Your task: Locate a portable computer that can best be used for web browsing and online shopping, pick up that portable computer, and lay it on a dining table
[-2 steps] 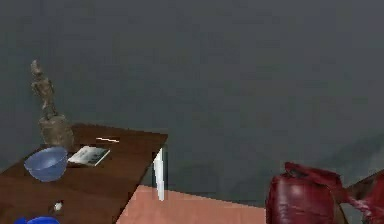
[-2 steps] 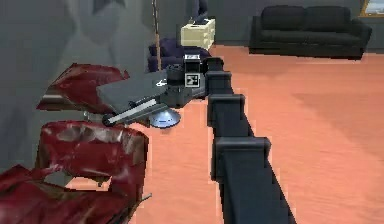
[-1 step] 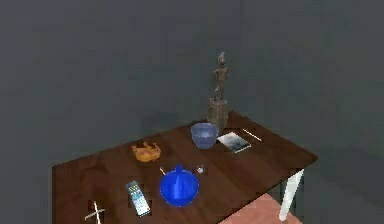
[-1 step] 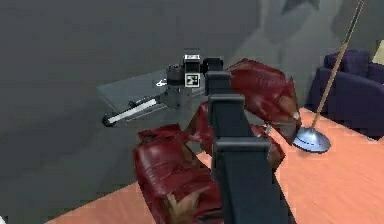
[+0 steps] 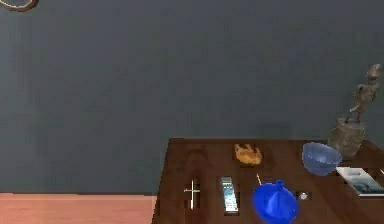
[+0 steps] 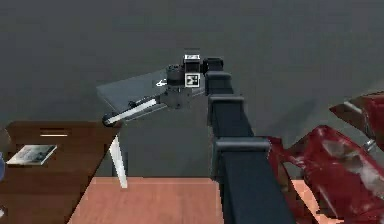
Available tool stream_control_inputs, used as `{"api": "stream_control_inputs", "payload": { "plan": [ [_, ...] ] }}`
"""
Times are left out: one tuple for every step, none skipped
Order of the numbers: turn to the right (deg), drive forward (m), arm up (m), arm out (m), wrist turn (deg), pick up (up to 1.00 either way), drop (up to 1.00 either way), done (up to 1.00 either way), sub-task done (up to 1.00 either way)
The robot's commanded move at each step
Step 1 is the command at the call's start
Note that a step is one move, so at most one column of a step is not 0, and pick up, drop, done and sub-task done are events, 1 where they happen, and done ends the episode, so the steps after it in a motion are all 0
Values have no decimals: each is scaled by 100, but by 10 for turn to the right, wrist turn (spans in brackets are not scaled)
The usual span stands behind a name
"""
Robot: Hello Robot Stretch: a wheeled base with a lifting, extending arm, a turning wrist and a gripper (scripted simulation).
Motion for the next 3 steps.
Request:
{"api": "stream_control_inputs", "payload": {
  "plan": [
    [450,0,0,0,0,0,0,0,0],
    [450,0,0,0,0,0,0,0,0],
    [390,0,0,0,0,0,0,0,0]
  ]
}}
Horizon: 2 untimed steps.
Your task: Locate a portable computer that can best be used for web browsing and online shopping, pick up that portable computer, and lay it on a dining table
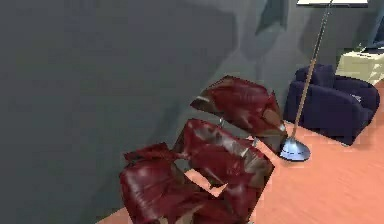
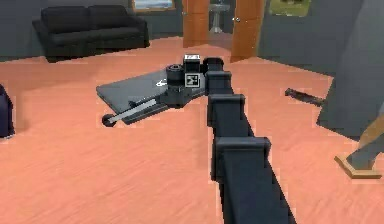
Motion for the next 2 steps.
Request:
{"api": "stream_control_inputs", "payload": {
  "plan": [
    [450,0,0,0,0,0,0,0,0],
    [450,0,0,0,0,0,0,0,0]
  ]
}}
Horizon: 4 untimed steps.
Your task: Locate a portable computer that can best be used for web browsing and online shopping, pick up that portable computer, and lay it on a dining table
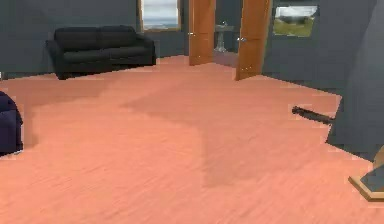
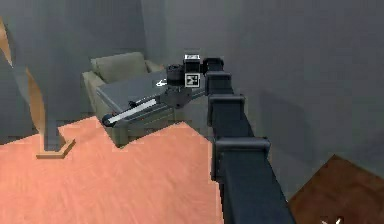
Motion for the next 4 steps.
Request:
{"api": "stream_control_inputs", "payload": {
  "plan": [
    [450,0,0,0,0,0,0,0,0],
    [450,0,0,0,0,0,0,0,0],
    [0,30,0,0,0,0,0,0,0],
    [60,0,0,0,0,0,0,0,0]
  ]
}}
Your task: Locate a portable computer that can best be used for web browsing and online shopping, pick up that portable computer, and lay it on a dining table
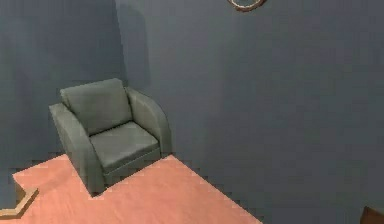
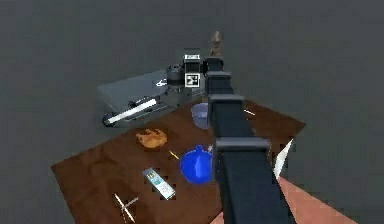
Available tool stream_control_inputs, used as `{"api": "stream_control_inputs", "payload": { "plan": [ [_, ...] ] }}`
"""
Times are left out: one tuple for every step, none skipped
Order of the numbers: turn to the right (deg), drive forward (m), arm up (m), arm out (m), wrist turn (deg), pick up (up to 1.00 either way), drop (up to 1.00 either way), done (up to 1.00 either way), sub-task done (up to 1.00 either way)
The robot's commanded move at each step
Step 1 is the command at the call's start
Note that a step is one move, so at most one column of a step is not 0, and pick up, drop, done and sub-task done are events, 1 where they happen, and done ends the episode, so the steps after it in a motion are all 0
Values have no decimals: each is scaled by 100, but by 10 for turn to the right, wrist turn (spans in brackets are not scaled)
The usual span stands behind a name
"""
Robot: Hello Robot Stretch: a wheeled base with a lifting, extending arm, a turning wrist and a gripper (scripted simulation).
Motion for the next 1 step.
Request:
{"api": "stream_control_inputs", "payload": {
  "plan": [
    [0,20,0,0,0,0,0,0,0]
  ]
}}
